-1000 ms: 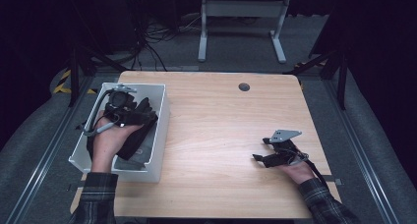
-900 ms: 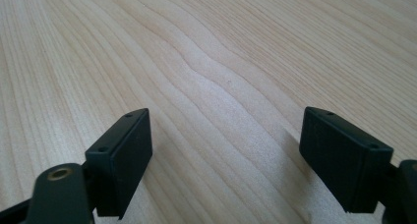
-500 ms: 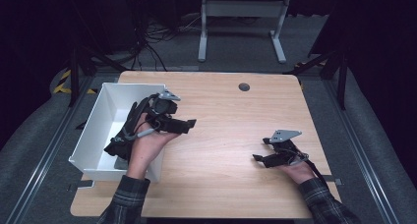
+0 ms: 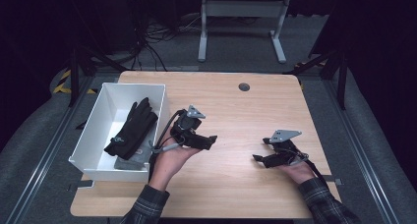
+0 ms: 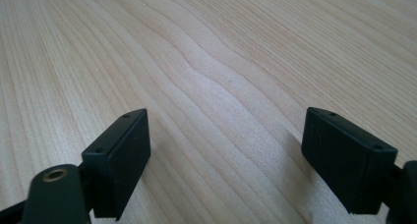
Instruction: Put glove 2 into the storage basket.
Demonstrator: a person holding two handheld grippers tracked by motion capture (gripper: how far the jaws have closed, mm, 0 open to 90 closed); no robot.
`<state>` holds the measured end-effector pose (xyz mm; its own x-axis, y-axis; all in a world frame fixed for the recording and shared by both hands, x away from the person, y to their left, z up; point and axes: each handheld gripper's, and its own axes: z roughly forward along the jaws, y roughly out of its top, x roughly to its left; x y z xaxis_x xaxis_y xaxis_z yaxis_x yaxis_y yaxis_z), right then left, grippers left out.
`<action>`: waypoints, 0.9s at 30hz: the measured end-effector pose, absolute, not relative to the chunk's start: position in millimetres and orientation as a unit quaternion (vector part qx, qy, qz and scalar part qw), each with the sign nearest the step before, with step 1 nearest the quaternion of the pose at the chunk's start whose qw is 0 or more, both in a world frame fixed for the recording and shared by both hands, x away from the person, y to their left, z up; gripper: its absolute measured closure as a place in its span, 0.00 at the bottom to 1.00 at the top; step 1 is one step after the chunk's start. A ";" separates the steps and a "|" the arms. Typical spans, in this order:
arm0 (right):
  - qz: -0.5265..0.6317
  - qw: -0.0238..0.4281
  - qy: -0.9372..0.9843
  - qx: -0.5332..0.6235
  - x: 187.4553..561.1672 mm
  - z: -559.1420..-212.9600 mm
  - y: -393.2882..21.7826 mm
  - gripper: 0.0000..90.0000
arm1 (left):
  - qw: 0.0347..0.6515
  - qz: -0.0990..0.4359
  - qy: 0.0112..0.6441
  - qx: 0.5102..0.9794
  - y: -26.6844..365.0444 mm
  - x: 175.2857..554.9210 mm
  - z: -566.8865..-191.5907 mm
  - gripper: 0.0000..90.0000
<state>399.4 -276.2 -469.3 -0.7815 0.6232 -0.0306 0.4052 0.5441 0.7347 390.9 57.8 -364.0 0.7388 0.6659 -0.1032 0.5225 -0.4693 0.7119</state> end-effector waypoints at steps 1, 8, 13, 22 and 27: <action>0.374 0.146 0.866 0.297 399.4 -469.3 -276.2 0.21 | 0.377 0.092 0.347 0.854 55.7 390.1 -368.9 0.20; 0.374 0.146 0.867 0.297 399.4 -469.3 -276.2 0.21 | 0.363 0.101 0.335 0.863 43.7 383.8 -401.1 0.19; 0.373 0.146 0.867 0.297 399.4 -469.3 -276.2 0.20 | 0.352 0.093 0.332 0.870 38.6 380.2 -424.9 0.16; 0.373 0.146 0.867 0.297 399.4 -469.4 -276.1 0.20 | 0.326 0.095 0.317 0.885 33.9 374.6 -457.9 0.12; 0.372 0.147 0.867 0.297 399.3 -469.3 -276.1 0.20 | 0.319 0.101 0.307 0.891 31.4 372.8 -469.0 0.04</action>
<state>399.3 -276.1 -469.3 -0.7805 0.6243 -0.0331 0.4062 0.5467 0.7322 372.8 31.4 -469.0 0.7916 0.6108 -0.0159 0.4823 -0.6087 0.6300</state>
